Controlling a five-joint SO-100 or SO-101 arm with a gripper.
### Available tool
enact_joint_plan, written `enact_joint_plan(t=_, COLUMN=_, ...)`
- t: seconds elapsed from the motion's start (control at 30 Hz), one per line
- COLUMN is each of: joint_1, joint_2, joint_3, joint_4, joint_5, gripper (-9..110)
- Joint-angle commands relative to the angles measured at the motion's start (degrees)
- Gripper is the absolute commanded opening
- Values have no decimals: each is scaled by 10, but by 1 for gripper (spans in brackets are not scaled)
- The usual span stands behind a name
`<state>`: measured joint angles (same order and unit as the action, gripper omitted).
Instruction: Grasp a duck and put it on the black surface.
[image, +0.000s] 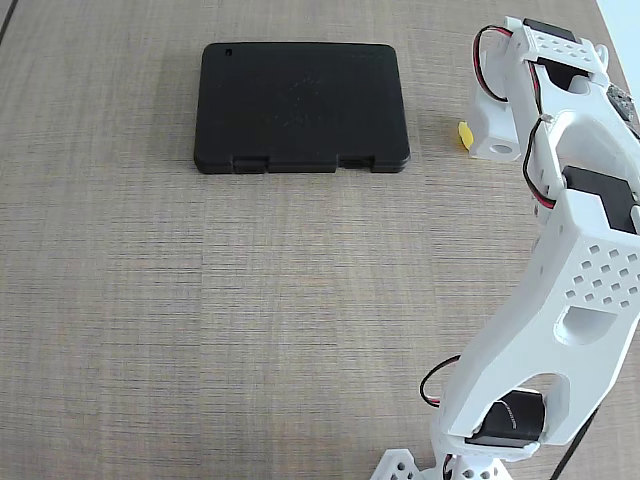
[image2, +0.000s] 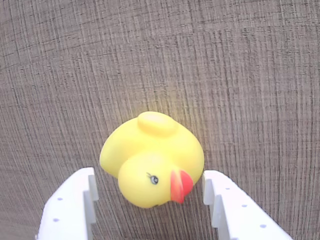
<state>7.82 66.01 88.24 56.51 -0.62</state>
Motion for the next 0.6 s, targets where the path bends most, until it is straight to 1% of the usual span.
enact_joint_plan(t=0.0, joint_1=-6, joint_2=9, joint_3=-25, joint_4=0, joint_5=3, gripper=13)
enact_joint_plan(t=0.07, joint_1=-6, joint_2=9, joint_3=-25, joint_4=-2, joint_5=3, gripper=9)
enact_joint_plan(t=0.2, joint_1=-7, joint_2=9, joint_3=-25, joint_4=-4, joint_5=2, gripper=3)
enact_joint_plan(t=0.57, joint_1=-4, joint_2=17, joint_3=-25, joint_4=1, joint_5=-3, gripper=3)
